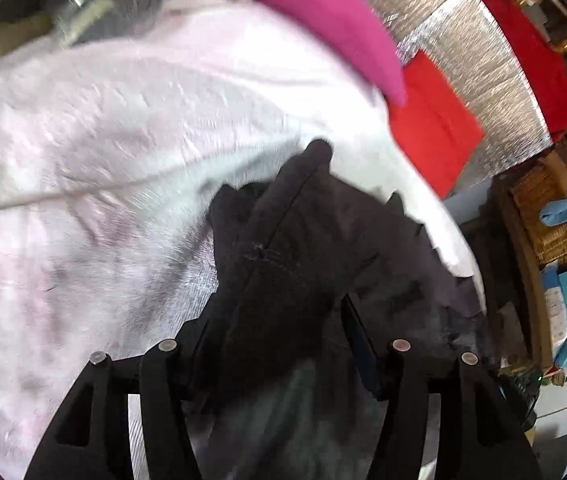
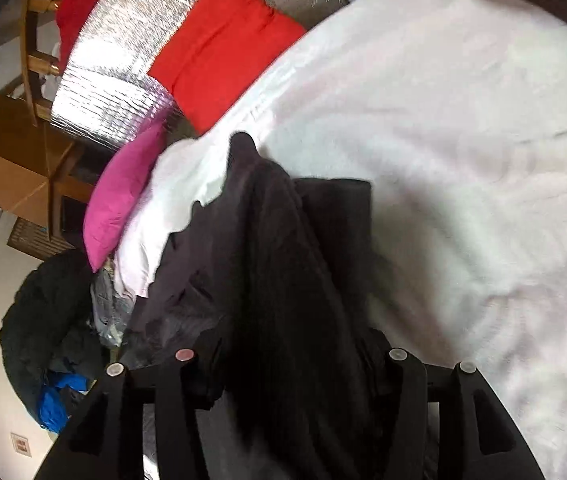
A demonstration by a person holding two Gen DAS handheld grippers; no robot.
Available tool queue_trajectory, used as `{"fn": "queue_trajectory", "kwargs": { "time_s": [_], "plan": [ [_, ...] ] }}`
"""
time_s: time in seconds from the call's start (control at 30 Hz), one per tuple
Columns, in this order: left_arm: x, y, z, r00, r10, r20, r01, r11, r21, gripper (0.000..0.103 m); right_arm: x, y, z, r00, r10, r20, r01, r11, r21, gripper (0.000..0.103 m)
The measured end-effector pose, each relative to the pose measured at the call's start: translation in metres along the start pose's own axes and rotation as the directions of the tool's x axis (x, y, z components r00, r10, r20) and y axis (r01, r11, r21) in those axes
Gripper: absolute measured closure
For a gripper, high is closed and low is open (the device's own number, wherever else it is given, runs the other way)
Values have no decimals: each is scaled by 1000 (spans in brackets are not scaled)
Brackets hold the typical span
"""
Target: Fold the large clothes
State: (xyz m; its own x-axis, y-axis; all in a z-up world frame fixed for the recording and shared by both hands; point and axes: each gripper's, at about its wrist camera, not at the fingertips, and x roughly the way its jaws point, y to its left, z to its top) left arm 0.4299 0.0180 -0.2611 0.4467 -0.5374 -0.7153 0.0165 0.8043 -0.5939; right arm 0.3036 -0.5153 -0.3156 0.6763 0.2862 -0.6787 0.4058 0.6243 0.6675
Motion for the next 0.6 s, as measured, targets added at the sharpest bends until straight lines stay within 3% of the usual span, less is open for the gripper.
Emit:
{"fn": "queue_trajectory", "kwargs": {
  "time_s": [0.07, 0.17, 0.2, 0.23, 0.27, 0.3, 0.37, 0.57, 0.6],
  "plan": [
    [-18, -2, -7, 999, -6, 36, 5, 999, 44, 37, -19, -1, -3, 1000, -1, 21, 2, 1000, -17, 44],
    [-22, -3, -24, 998, 58, 33, -61, 994, 89, 33, -40, -3, -15, 998, -2, 57, 5, 998, -57, 29],
    [-19, 1, -27, 997, 79, 21, -80, 993, 88, 33, -39, -4, -19, 998, -14, 54, 17, 998, -63, 29],
    [-15, 3, -30, 994, 105, 7, -105, 991, 84, 33, -38, -7, -21, 998, -35, 45, 38, 997, -68, 29],
    [-6, 8, -33, 988, 152, -14, -150, 985, 80, 33, -31, -10, -24, 996, -82, 24, 84, 994, -77, 42],
    [0, 10, -32, 984, 179, -23, -177, 981, 81, 29, -23, -13, -27, 991, -132, 7, 132, 988, -84, 63],
    [9, 15, -31, 983, 180, -42, -177, 982, 60, 29, -16, -19, -29, 986, -167, -7, 166, 983, -72, 64],
    [-9, 0, -30, 983, 186, 11, -186, 980, 67, 29, -47, 3, -25, 990, -111, 89, 119, 989, -85, 64],
    [-15, -3, -28, 985, 168, 29, -170, 983, 72, 29, -53, 9, -23, 989, -99, 114, 110, 989, -94, 50]
  ]
}}
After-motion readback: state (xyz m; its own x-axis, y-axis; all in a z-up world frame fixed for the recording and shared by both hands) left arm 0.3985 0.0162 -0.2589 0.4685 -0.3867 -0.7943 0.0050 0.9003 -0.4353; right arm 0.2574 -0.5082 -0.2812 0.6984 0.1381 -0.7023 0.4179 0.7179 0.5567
